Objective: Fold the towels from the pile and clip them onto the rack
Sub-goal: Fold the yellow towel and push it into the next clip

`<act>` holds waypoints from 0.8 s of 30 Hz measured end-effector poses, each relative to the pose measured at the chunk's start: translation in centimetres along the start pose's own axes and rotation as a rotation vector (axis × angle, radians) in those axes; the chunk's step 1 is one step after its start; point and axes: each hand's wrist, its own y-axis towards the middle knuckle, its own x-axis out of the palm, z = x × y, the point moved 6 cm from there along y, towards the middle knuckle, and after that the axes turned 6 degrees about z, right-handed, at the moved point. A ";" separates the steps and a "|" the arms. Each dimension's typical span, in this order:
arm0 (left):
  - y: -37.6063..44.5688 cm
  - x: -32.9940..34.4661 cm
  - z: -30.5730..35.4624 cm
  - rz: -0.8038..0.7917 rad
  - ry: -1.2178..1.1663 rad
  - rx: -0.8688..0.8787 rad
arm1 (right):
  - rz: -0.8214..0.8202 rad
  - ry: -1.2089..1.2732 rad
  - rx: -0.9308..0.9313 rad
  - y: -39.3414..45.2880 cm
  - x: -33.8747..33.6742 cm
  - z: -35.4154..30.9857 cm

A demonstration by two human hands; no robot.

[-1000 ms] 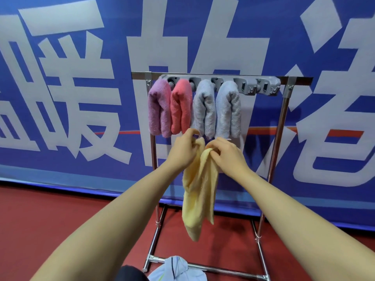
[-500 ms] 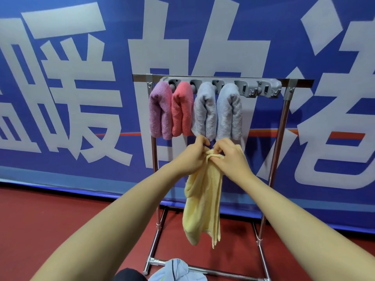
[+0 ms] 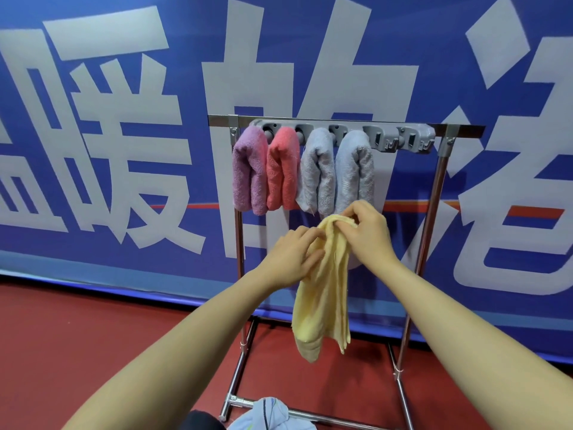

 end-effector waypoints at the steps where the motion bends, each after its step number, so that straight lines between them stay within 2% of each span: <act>1: -0.1 0.1 0.0 -0.002 0.042 0.003 | 0.024 0.019 0.017 0.3 -0.3 0.1; 7: -0.3 0.6 -0.7 -0.042 0.349 -0.012 | 0.157 0.079 0.137 1.7 -2.2 0.9; 9: 0.0 -0.1 -1.1 0.012 0.370 -0.053 | 0.177 0.071 0.147 2.0 -2.6 1.0; 11: 0.6 -1.3 -1.6 0.065 0.374 -0.117 | 0.167 0.088 0.184 2.0 -2.5 1.5; 14: 1.7 -2.7 -2.5 0.012 0.439 -0.183 | 0.118 0.152 0.249 1.3 -2.1 2.4; 17: 2.6 -4.3 -3.3 0.039 0.494 -0.203 | 0.050 0.178 0.277 0.6 -1.5 2.9; 20: 2.7 -5.2 -3.0 0.075 0.412 -0.143 | -0.007 0.167 0.284 0.4 -0.9 3.3; 24: 2.1 -6.6 -2.6 0.241 0.192 0.013 | -0.053 0.197 0.282 0.5 -1.0 3.7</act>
